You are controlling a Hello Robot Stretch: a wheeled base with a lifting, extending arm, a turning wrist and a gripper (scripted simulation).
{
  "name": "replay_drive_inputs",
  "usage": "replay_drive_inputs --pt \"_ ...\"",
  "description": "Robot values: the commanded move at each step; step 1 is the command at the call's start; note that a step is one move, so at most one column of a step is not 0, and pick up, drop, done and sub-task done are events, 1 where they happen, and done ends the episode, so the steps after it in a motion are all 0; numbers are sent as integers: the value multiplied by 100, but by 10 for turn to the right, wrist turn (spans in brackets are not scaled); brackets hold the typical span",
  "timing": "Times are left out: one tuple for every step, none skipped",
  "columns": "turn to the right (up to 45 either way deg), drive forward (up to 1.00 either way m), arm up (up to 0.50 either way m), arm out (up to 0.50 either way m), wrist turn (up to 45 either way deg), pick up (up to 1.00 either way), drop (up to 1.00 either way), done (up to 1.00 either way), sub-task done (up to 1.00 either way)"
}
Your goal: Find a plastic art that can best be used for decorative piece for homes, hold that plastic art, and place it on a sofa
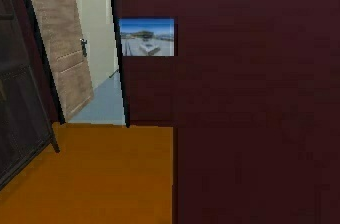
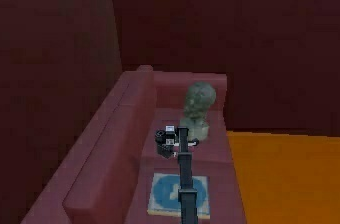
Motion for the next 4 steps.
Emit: replay_drive_inputs --pt "0 0 0 0 0 0 100 0 0" --pt "0 0 10 0 0 0 0 0 0" --pt "0 0 0 -8 0 0 0 0 0" --pt "0 0 0 0 0 0 0 100 0"
